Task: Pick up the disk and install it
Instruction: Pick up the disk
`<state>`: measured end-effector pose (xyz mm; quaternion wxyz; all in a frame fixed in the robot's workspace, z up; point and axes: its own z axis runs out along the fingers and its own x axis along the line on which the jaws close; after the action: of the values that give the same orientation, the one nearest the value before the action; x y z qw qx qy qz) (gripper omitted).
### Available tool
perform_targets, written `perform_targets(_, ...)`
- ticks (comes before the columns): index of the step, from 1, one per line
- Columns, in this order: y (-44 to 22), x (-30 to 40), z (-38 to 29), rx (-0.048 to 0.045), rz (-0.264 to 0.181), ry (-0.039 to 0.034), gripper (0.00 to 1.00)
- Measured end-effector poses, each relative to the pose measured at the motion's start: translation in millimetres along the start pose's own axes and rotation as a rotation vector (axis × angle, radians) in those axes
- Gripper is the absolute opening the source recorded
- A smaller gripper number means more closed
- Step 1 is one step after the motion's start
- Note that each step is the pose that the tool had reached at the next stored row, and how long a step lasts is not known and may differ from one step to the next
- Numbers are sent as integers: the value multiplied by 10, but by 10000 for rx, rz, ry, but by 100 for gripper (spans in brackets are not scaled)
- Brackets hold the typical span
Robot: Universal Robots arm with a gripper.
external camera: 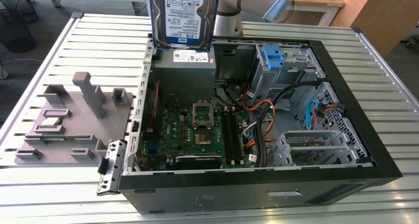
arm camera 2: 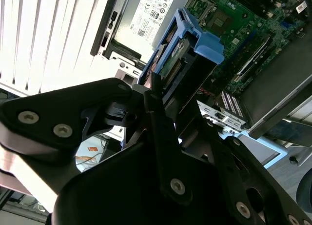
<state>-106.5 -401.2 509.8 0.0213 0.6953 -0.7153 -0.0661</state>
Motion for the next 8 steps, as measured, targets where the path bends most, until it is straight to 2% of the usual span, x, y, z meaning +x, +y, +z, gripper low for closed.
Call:
perform_targets(4, -2, 0, 0, 4, -2, 0, 35)
perform_targets(8, -2, 0, 7, 67, -6, 0, 35)
